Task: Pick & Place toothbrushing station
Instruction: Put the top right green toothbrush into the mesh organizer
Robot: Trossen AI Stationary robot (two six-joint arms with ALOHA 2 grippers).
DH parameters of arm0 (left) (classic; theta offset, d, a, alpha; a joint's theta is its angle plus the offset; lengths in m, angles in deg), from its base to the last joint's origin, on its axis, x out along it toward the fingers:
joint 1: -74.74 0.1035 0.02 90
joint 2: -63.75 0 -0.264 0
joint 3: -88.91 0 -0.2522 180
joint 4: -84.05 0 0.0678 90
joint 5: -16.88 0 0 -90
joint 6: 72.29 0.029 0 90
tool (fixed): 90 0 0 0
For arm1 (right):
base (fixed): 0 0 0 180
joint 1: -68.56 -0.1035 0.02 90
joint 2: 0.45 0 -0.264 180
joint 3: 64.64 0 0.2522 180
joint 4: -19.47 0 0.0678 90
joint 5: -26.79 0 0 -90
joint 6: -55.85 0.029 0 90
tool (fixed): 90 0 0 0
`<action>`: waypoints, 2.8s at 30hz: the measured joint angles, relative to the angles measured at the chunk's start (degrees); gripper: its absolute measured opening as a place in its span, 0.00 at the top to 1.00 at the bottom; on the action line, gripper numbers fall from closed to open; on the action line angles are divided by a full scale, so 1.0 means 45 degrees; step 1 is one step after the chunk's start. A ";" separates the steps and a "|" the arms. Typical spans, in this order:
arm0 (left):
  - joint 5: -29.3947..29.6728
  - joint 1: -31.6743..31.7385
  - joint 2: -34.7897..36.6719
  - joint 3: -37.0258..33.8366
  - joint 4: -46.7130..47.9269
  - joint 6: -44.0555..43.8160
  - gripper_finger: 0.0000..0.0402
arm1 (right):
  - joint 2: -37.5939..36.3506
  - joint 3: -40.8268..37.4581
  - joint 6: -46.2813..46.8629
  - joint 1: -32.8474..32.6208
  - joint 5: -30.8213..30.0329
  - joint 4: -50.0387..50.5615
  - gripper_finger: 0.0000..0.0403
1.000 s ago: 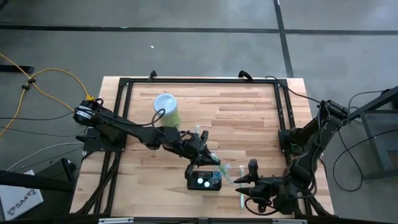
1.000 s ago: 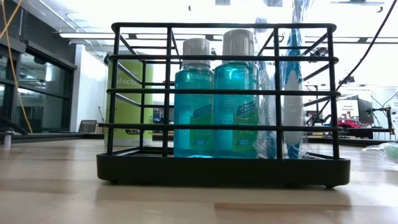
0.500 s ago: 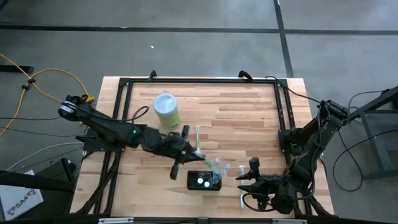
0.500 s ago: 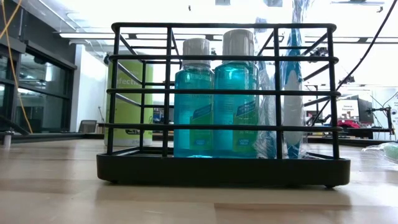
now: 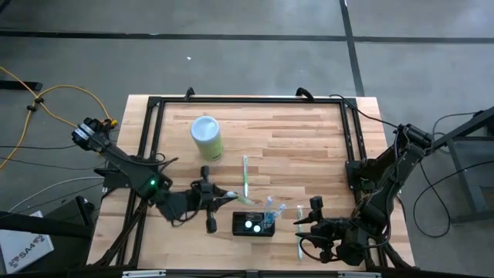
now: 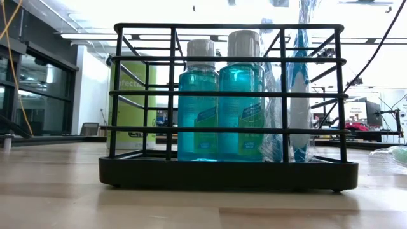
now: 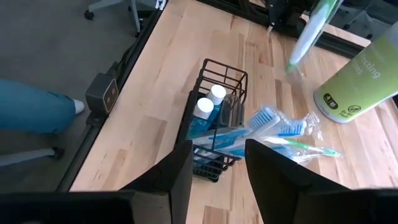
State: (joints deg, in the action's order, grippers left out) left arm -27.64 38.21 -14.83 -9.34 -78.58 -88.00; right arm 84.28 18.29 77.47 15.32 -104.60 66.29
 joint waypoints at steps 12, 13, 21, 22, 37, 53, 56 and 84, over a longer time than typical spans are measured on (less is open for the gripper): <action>0.1874 -0.1249 -0.0177 -0.0005 0.2841 -0.4588 0.99 | 0.0000 -0.0001 0.0192 0.0000 0.0002 0.0040 0.66; 0.1855 -0.1249 -0.0261 -0.0005 0.2867 -0.4608 0.99 | 0.0000 0.0002 0.0192 0.0000 0.0000 0.0040 0.66; 0.1398 -0.1050 -0.1326 -0.0005 0.2868 -0.5058 0.99 | 0.0000 -0.0001 0.0289 0.0000 0.0004 0.0040 0.66; 0.1411 -0.1050 -0.1429 -0.0005 0.2857 -0.5155 0.99 | 0.0000 0.0004 0.0294 0.0000 0.0005 0.0040 0.66; 0.1505 -0.1342 -0.2027 -0.0005 0.2918 -0.5760 0.99 | 0.0000 -0.0001 0.0294 0.0000 0.0005 0.0039 0.66; 0.2166 -0.1323 -0.3600 -0.0005 0.2922 -0.6508 0.99 | 0.0000 0.0002 0.0625 -0.0005 0.0015 0.0166 0.66; 0.2230 -0.1317 -0.3924 -0.0005 0.2917 -0.6768 0.99 | 0.0000 0.0004 0.0625 0.0000 0.0015 0.0171 0.66; 0.1781 -0.1060 -0.4383 -0.0005 0.3230 -0.7190 0.86 | 0.0000 0.0002 0.0921 -0.0002 0.0306 0.0195 0.66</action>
State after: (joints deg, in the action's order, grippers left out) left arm -19.62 33.44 -34.55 -9.36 -64.04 -120.35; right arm 84.28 18.31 81.61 15.32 -103.22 67.17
